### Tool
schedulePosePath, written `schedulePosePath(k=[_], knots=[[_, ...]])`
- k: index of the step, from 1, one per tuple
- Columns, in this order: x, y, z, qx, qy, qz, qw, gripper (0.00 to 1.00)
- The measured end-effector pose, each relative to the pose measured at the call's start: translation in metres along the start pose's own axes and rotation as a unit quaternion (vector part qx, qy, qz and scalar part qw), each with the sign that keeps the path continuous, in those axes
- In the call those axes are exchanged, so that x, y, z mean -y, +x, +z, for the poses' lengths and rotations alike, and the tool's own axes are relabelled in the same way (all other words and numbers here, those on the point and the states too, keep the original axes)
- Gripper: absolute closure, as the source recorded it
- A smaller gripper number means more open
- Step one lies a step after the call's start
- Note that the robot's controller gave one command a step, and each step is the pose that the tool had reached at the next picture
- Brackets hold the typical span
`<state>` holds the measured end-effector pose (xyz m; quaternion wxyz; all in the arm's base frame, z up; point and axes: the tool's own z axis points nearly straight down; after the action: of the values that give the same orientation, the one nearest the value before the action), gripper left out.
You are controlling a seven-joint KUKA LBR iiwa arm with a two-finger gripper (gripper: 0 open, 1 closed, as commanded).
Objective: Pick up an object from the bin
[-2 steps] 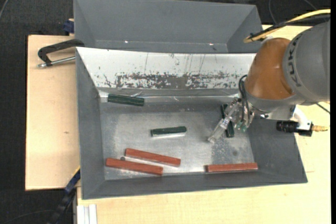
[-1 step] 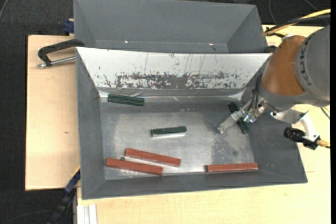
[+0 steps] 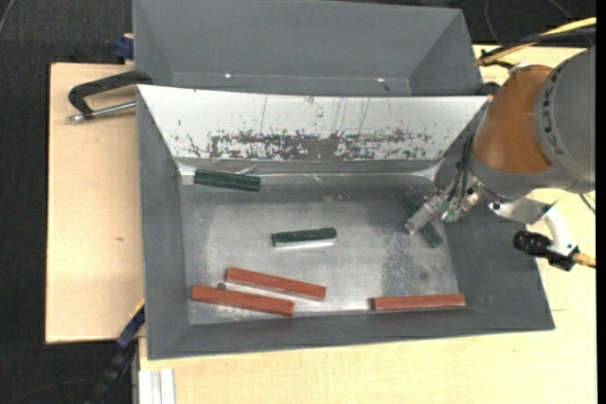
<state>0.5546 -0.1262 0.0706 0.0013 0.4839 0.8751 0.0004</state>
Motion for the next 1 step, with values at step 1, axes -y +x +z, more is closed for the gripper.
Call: schedulePosePath(k=[1], knots=[[-0.0017,-0.0006,-0.0168,0.0012,-0.001,-0.001,1.0000,1.00]])
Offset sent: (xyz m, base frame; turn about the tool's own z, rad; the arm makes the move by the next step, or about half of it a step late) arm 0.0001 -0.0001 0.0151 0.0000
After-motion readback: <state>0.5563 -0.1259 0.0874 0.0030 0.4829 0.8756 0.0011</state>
